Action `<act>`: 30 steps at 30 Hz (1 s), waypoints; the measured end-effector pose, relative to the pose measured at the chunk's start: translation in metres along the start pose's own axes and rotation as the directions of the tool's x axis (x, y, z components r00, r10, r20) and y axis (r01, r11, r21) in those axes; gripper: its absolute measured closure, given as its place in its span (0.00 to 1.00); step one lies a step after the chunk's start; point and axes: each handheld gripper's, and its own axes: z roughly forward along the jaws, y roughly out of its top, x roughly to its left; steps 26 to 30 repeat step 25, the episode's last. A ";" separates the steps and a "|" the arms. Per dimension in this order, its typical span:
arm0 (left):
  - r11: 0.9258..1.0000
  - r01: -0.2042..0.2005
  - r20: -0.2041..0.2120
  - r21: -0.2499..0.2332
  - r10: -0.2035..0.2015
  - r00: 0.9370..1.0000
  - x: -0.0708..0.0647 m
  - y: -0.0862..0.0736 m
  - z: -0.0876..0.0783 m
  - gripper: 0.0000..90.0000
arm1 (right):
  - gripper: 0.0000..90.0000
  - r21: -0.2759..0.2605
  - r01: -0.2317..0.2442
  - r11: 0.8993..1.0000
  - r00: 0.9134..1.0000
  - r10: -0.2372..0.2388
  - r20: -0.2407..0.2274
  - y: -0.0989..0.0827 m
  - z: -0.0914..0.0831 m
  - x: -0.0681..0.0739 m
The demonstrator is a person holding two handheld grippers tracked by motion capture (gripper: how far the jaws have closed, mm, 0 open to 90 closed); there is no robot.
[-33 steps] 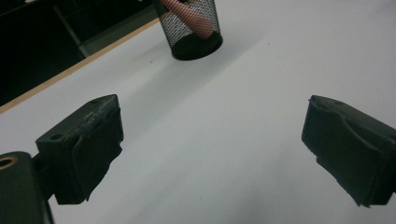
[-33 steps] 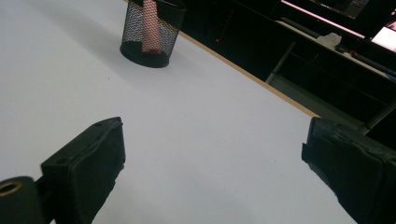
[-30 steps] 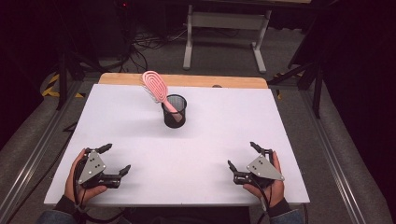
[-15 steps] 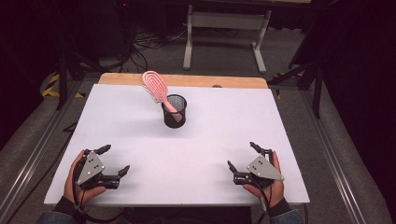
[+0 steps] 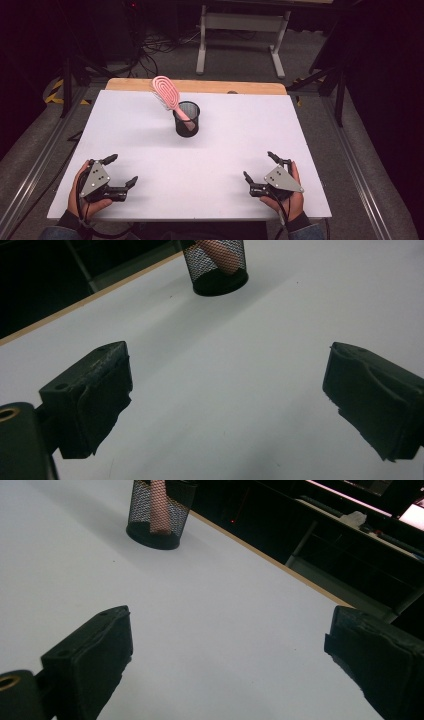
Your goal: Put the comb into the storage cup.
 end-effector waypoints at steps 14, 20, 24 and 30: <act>1.000 0.002 -0.006 0.000 -0.002 1.000 -0.001 0.001 -0.001 0.08 | 0.06 -0.008 -0.003 1.000 1.000 0.003 0.001 0.000 -0.001 -0.002; 1.000 0.001 -0.007 -0.003 -0.001 1.000 -0.001 0.001 -0.002 0.08 | 0.06 -0.005 0.000 1.000 1.000 0.000 0.000 0.000 -0.001 -0.001; 1.000 0.002 -0.008 -0.001 -0.002 1.000 -0.001 0.002 -0.001 0.08 | 0.06 -0.004 0.000 1.000 1.000 0.000 -0.003 0.000 -0.001 -0.001; 1.000 0.000 -0.007 0.000 0.000 1.000 -0.001 0.002 -0.001 0.08 | 0.06 -0.004 0.000 1.000 1.000 0.000 -0.003 0.000 -0.001 -0.001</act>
